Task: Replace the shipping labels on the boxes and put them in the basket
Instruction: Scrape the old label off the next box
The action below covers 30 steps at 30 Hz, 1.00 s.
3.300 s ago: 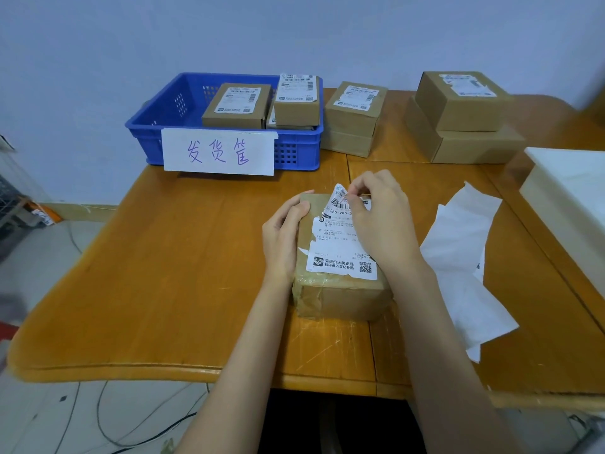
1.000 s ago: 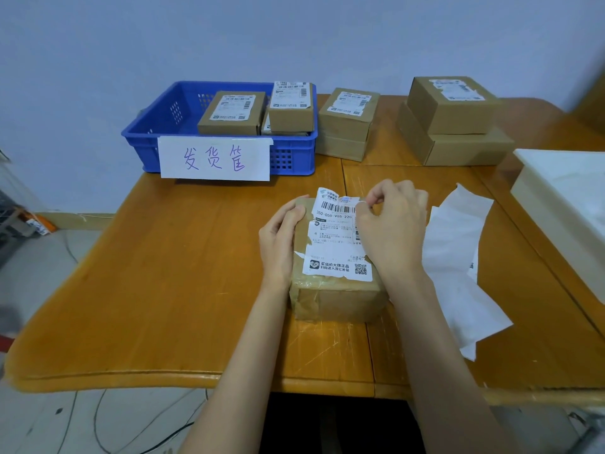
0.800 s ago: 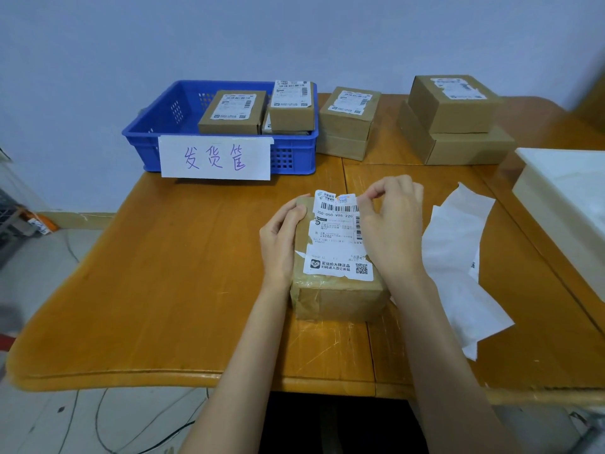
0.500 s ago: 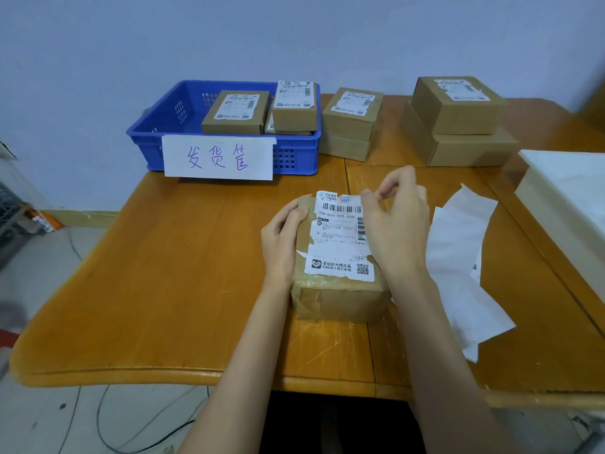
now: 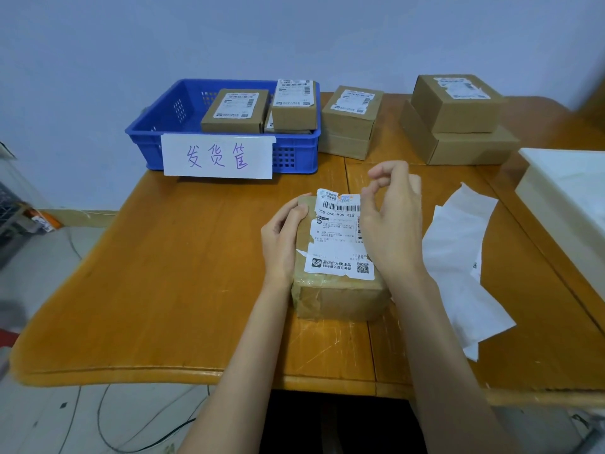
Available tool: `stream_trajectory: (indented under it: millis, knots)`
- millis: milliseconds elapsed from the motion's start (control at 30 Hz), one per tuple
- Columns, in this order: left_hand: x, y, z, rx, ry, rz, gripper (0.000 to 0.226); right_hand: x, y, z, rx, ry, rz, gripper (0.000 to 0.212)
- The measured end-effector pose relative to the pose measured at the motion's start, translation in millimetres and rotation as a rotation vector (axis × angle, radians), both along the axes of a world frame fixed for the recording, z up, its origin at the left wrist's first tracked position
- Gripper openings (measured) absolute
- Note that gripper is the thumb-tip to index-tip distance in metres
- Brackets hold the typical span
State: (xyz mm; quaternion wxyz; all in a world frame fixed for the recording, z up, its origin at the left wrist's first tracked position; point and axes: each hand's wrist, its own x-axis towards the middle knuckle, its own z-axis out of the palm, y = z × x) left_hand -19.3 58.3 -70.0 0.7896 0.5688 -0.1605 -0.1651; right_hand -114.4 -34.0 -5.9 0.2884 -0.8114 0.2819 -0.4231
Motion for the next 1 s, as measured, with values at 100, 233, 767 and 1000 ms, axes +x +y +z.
stream_trajectory:
  millis: [100,233,767,1000]
  knots:
    - [0.6,0.1,0.5,-0.002,0.006,-0.002,0.036,0.6,-1.4,-1.7,-0.083,0.021,-0.038,0.012]
    - [0.2,0.3,1.4,-0.016,0.0,0.001,0.024,-3.9,11.0,2.8,-0.112,0.109,-0.018,0.015]
    - [1.3,-1.2,3.4,-0.015,-0.002,0.029,0.023,14.5,33.8,15.4,0.014,0.542,0.015,0.029]
    - [0.4,-2.1,5.6,-0.026,0.026,0.034,0.017,22.9,40.5,17.2,-0.114,0.671,-0.066,0.037]
